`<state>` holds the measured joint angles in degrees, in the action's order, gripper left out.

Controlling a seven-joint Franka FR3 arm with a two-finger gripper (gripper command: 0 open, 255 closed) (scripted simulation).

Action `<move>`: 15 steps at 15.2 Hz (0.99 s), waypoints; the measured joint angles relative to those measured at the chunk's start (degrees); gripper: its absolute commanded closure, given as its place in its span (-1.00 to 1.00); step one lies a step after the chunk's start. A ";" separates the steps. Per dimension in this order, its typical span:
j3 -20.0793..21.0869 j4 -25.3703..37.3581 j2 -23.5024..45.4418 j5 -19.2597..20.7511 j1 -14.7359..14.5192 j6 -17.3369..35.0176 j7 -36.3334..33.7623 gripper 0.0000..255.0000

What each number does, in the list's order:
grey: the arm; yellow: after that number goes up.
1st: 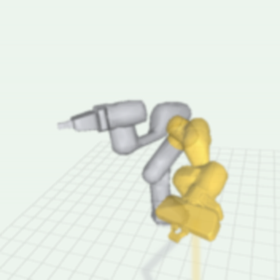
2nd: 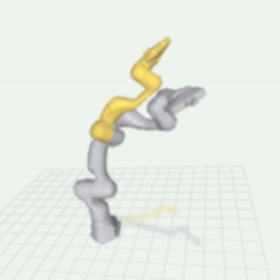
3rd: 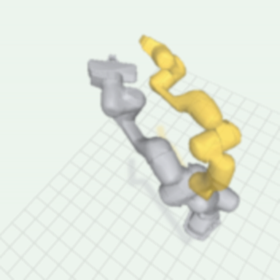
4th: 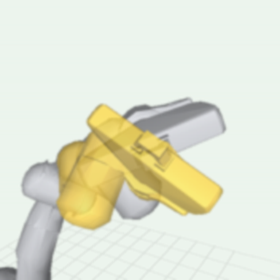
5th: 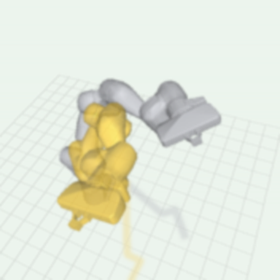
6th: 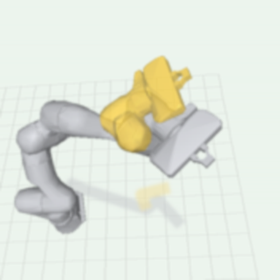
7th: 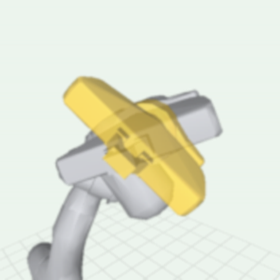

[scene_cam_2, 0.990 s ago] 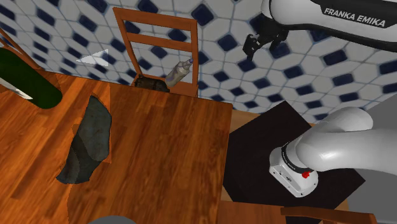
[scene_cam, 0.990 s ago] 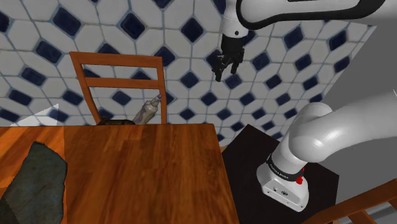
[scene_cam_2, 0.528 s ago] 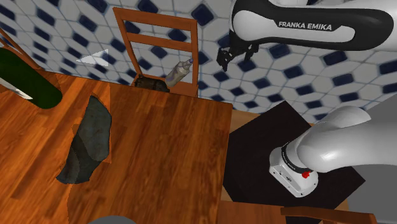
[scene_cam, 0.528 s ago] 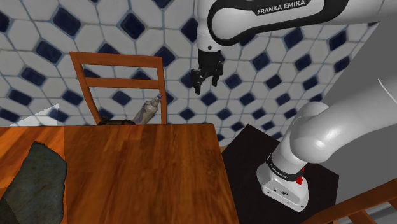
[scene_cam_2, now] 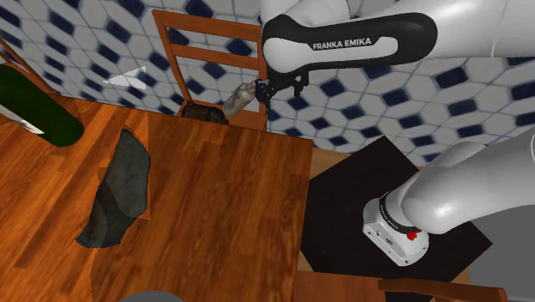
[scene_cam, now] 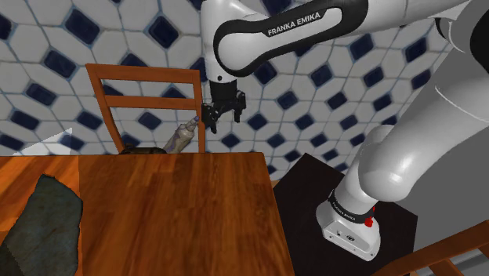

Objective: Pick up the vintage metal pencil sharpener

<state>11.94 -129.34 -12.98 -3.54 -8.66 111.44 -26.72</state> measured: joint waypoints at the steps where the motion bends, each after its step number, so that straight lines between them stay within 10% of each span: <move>1: 0.74 1.05 1.92 -0.14 -0.41 0.63 -1.18 -1.00; 15: 5.54 24.32 30.57 2.79 -6.50 3.03 -14.69 -1.00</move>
<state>17.49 -105.01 17.59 -0.75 -15.16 114.47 -41.41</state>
